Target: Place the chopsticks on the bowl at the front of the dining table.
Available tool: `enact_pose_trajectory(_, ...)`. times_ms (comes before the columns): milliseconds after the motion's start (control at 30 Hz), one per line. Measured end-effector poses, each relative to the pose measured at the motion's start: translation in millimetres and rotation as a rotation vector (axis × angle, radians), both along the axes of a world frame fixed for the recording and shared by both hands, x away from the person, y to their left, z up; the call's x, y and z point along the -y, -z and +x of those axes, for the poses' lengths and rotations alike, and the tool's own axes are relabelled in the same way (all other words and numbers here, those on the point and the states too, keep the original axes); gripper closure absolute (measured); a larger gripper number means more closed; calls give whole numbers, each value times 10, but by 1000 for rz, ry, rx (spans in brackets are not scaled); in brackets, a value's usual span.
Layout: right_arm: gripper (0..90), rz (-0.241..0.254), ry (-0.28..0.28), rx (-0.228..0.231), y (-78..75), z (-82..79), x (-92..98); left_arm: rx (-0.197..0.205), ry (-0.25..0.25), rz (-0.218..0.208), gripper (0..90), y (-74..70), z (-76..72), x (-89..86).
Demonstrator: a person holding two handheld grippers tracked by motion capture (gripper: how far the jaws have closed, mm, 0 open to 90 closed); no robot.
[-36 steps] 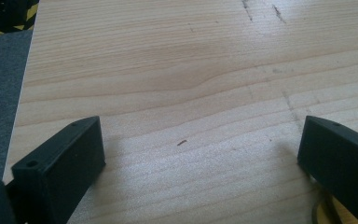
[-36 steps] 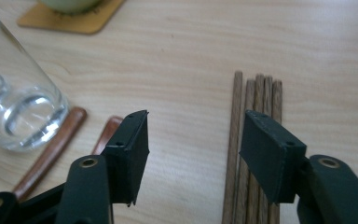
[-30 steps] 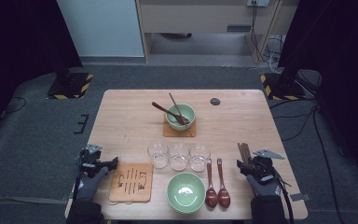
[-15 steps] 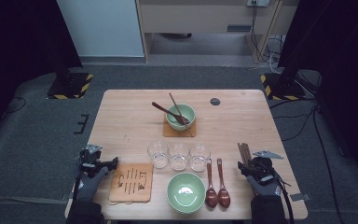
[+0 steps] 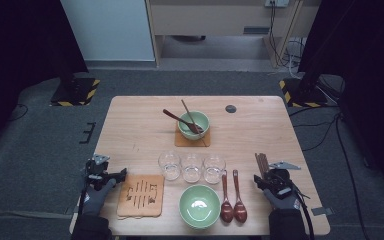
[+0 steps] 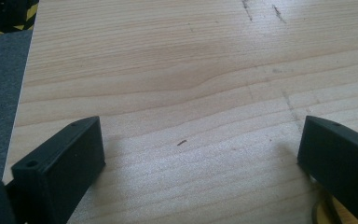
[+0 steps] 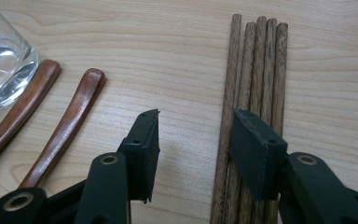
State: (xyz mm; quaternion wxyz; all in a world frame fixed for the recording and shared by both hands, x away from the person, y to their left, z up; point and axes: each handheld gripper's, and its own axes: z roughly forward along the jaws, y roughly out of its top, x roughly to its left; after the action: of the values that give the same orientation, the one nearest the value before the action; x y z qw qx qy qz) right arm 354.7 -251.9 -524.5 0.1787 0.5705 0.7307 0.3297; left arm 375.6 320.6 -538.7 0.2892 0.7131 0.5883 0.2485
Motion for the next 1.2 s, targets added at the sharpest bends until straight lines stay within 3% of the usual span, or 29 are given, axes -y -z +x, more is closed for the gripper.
enact_pose_trajectory(367,550,-12,-29,-13,16,-1,-56,0,0,0,0,0,0,0)
enact_pose_trajectory(533,604,-26,-30,-9,17,-7,-67,0,0,0,0,0,0,0)
enact_pose_trajectory(733,674,-78,-24,-4,9,-23,-84,0,0,0,0,0,0,0)
enact_pose_trajectory(1200,799,-112,-22,-9,5,-42,-66,0,0,0,0,0,0,0)
